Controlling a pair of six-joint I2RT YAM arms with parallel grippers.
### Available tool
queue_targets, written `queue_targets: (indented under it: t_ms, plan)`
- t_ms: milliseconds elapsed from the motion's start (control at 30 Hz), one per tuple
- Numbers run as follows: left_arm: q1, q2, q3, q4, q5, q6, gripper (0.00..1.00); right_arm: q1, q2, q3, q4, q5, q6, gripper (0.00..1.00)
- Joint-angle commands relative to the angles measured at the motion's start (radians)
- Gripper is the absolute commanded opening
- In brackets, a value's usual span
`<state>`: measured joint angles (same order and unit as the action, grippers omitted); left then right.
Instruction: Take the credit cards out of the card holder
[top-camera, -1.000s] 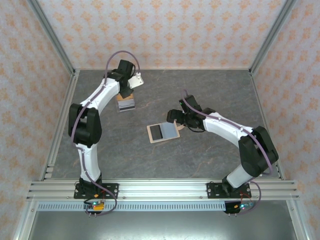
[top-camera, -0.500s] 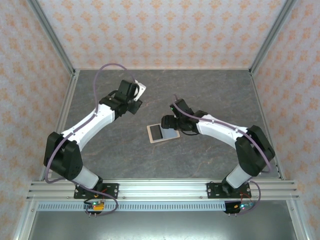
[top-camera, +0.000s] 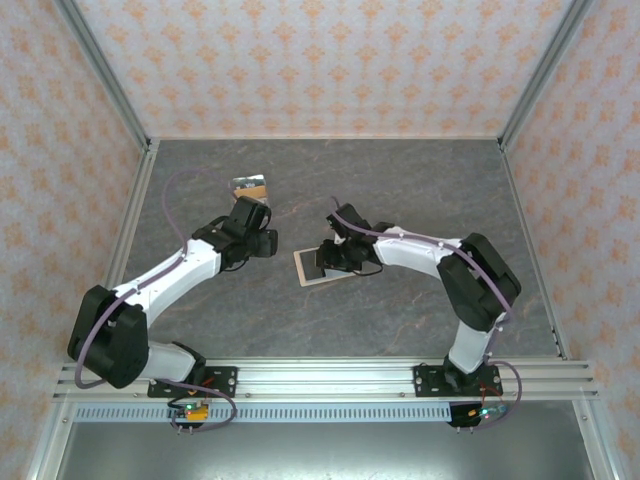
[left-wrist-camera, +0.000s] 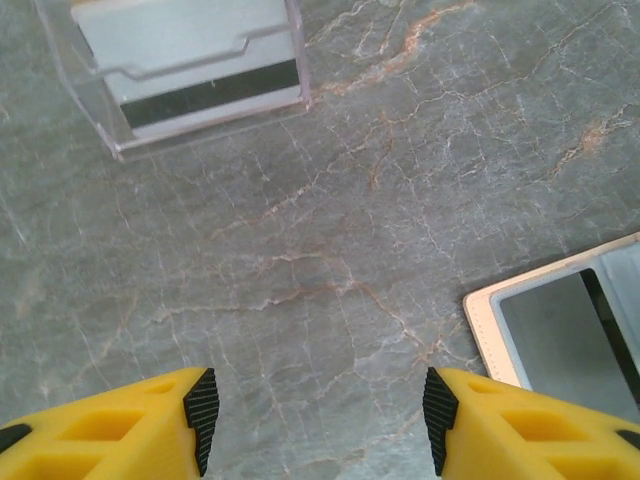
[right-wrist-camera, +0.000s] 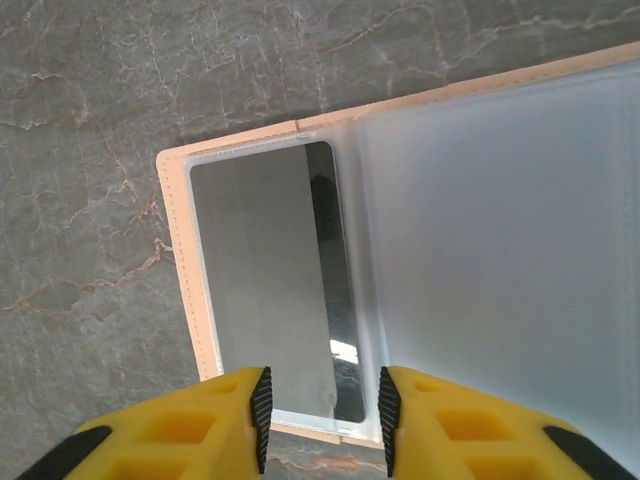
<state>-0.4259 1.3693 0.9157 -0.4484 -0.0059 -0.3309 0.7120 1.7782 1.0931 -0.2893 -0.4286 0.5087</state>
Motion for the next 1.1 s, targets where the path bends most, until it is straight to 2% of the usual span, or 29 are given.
queue_targets:
  t_ms: [0, 167, 300, 600, 867, 1067]
  plan:
    - [-0.012, 0.011, 0.043, -0.070, 0.014, -0.098, 0.59, 0.004, 0.026, 0.047, 0.026, -0.035, 0.002, 0.34]
    - [-0.014, 0.035, 0.020, -0.017, 0.028, -0.185, 0.60, 0.001, 0.075, 0.085, 0.004, -0.004, 0.007, 0.32]
    - [-0.014, 0.072, 0.054, -0.028, 0.018, -0.197, 0.59, -0.008, 0.105, 0.092, 0.010, 0.002, 0.036, 0.32]
    - [-0.034, 0.150, 0.043, 0.073, 0.175, -0.335, 0.54, -0.028, 0.106, 0.050, 0.007, 0.043, 0.069, 0.33]
    - [-0.093, 0.196, 0.031, 0.178, 0.280, -0.442, 0.38, -0.039, 0.030, -0.060, 0.091, 0.012, 0.170, 0.33]
    - [-0.142, 0.270, 0.057, 0.214, 0.308, -0.471, 0.26, -0.058, -0.035, -0.060, 0.107, -0.026, 0.131, 0.31]
